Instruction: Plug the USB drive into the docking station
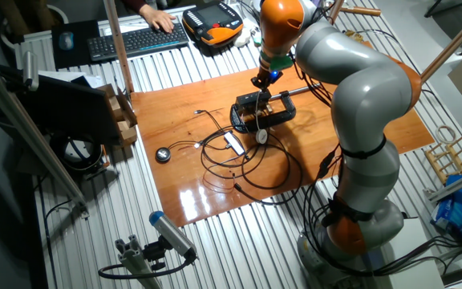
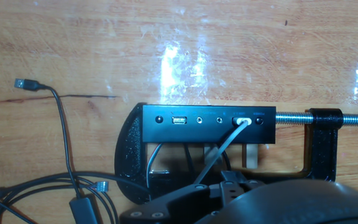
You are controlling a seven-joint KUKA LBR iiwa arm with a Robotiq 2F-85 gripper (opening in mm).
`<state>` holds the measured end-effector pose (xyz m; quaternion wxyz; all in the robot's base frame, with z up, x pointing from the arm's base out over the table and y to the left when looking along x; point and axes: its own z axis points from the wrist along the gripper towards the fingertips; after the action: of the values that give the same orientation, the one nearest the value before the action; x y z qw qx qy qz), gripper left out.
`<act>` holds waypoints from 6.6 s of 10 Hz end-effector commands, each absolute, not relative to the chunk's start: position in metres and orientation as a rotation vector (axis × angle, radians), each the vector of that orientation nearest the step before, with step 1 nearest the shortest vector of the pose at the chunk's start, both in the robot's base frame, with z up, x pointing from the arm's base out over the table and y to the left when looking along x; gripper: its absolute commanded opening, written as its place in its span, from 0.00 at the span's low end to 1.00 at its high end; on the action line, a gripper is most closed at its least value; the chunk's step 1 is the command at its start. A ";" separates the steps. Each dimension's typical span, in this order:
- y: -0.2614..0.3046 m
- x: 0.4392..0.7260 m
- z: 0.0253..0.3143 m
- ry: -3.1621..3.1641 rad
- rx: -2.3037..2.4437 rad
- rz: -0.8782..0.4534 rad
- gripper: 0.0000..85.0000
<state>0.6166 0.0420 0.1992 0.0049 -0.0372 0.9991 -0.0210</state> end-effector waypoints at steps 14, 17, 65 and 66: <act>0.045 0.618 0.199 3.124 -0.114 -0.070 0.00; 0.044 0.620 0.199 3.121 -0.112 -0.075 0.00; 0.050 0.623 0.201 3.101 -0.051 -0.013 0.00; 0.051 0.623 0.200 3.099 -0.051 -0.010 0.00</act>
<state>0.6233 0.0506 0.2002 0.0207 -0.0165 0.9996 -0.0033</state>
